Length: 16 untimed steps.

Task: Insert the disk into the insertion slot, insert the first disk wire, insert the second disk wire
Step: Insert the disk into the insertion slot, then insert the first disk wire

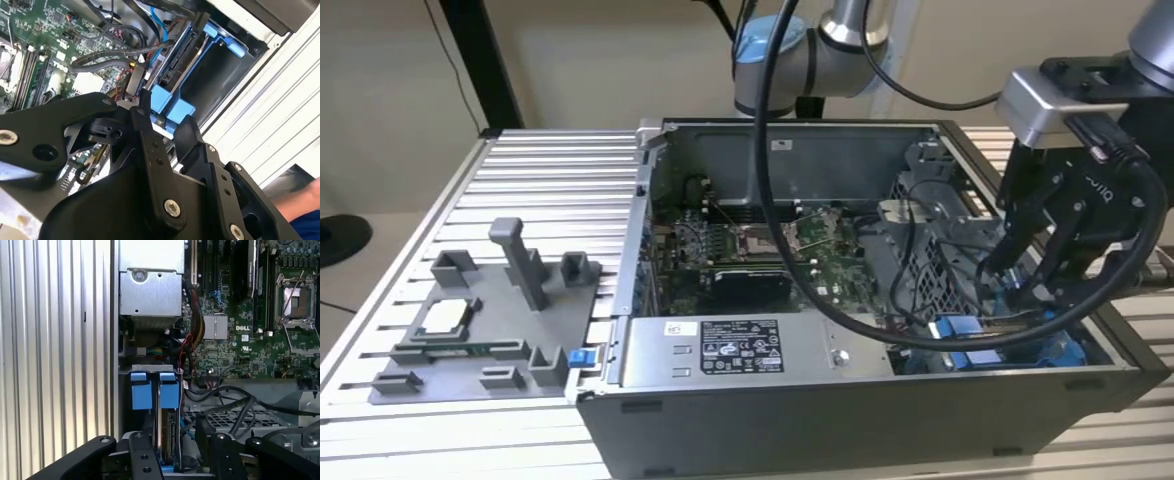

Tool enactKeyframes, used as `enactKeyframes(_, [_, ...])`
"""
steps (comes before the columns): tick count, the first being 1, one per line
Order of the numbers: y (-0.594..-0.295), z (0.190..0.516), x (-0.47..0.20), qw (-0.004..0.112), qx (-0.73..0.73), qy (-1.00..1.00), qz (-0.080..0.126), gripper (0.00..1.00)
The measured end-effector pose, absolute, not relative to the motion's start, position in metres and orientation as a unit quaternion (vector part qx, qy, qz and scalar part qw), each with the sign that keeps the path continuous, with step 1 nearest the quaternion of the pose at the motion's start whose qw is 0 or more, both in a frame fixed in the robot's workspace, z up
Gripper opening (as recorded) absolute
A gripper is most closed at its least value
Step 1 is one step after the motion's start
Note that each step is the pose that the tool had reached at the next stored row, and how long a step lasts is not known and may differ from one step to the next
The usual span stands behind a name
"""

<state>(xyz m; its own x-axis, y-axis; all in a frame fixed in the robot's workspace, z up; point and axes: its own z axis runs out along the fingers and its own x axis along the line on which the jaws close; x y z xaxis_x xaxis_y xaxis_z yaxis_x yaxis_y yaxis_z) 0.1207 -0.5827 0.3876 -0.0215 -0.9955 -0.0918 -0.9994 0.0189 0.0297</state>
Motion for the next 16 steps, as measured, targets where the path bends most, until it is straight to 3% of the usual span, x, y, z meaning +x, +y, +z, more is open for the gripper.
enactKeyframes(5, [-0.575, 0.389, 0.121, 0.033, -0.7, 0.713, 0.034, 1.0])
enactKeyframes(16, [-0.562, 0.395, 0.121, 0.037, -0.7, 0.713, 0.032, 1.0])
